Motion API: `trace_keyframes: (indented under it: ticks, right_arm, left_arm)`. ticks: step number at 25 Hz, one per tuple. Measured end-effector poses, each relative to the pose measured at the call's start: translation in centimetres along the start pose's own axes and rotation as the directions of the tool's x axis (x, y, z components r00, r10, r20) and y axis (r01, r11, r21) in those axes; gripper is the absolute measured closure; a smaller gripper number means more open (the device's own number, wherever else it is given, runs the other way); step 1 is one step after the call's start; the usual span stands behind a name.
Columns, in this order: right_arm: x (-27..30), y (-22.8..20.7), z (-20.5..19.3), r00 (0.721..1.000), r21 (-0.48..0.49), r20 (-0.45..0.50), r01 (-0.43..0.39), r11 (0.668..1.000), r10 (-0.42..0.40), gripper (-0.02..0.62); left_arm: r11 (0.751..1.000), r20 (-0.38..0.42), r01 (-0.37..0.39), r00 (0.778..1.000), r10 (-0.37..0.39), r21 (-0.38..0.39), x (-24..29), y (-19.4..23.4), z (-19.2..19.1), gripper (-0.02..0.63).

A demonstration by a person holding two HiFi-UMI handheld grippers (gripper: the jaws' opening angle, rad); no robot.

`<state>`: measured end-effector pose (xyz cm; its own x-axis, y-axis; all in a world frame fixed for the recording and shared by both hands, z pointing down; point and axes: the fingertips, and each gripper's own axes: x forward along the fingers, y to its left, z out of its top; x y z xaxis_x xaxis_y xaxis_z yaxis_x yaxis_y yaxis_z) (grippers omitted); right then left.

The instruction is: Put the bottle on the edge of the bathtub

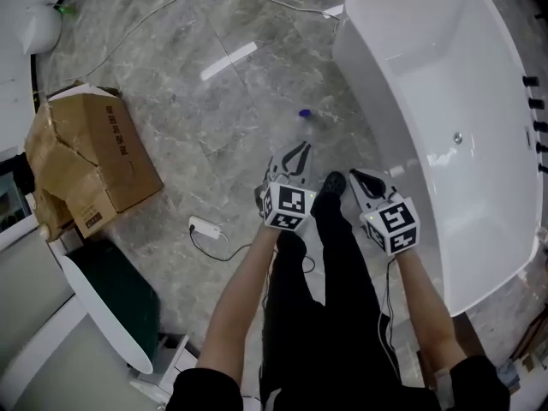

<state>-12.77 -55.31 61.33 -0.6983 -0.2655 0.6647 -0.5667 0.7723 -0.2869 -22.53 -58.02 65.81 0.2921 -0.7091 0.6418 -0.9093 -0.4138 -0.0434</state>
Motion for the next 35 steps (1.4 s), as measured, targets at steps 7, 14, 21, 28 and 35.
trace_keyframes:
  ticks: [7, 14, 21, 28, 35]
  right_arm:
    - [-3.2, 6.5, -0.6, 0.996, 0.03, 0.083, 0.034, 0.999, -0.036, 0.583]
    - [-8.6, 16.8, -3.0, 0.985, 0.003, 0.155, 0.072, 0.997, -0.071, 0.583]
    - [-15.4, 29.9, -5.6, 0.971, -0.043, 0.219, 0.113, 0.993, -0.101, 0.583]
    - [-21.0, 38.8, -7.4, 0.958, -0.053, 0.265, 0.129, 0.99, -0.11, 0.583]
    - [-25.9, 41.8, -7.6, 0.944, -0.04, 0.307, 0.136, 0.99, -0.118, 0.583]
  left_arm:
    - [0.999, 0.076, 0.041, 0.996, -0.042, 0.019, -9.7, -4.2, 1.1, 0.584]
    - [0.997, 0.159, 0.043, 0.986, -0.053, 0.067, -23.4, -8.4, -1.6, 0.592]
    - [0.997, 0.25, 0.039, 0.967, -0.054, 0.065, -40.1, -12.9, -5.8, 0.592]
    - [0.996, 0.331, 0.074, 0.942, -0.056, -0.04, -49.5, -15.5, -8.1, 0.593]
    - [0.99, 0.41, 0.082, 0.912, -0.028, -0.113, -55.7, -16.2, -6.4, 0.592]
